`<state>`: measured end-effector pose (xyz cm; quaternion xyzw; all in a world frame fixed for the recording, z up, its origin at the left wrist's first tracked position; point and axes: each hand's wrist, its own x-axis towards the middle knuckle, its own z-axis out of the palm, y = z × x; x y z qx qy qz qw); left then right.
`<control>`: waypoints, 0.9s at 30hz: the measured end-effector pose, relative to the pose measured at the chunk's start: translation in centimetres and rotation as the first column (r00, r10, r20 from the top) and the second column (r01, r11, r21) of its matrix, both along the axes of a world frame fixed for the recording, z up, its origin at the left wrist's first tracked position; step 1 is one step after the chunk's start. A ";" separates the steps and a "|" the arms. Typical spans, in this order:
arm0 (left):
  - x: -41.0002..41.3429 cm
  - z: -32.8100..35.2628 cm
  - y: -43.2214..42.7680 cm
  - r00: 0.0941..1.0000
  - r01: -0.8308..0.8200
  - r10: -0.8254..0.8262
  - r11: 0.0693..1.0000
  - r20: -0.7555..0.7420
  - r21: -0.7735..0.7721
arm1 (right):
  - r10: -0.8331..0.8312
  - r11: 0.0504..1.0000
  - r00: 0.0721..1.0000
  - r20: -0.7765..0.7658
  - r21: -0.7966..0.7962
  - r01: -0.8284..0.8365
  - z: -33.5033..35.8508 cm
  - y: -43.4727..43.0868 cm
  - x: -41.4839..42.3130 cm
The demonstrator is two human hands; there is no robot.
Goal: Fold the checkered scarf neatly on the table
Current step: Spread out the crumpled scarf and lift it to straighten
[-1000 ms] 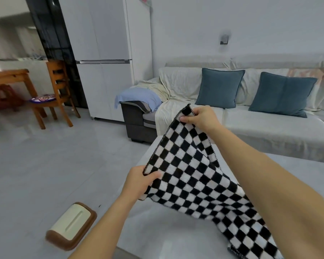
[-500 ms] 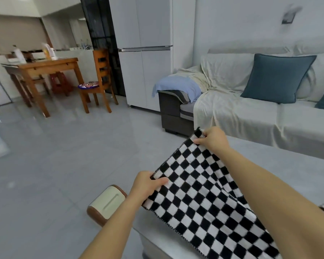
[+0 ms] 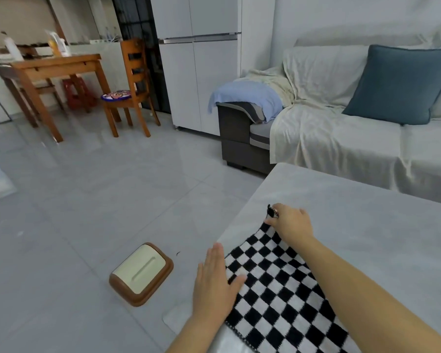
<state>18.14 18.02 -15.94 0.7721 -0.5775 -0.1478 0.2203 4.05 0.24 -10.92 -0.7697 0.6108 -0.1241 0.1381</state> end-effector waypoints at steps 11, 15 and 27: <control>-0.6 -0.7 0.7 0.951 0.081 -0.143 0.971 0.273 0.223 | 0.138 0.989 0.948 -0.285 0.083 -0.119 -6.5 6.3 -0.4; -0.8 -0.6 1.5 0.956 0.058 -0.129 0.963 0.262 0.263 | 0.194 0.981 0.942 -0.274 0.080 -0.178 -6.4 6.0 0.2; -3.1 0.3 0.2 0.916 0.234 -0.307 0.932 0.260 0.275 | 0.328 0.936 0.940 -0.098 0.170 -0.309 -3.9 7.8 -2.3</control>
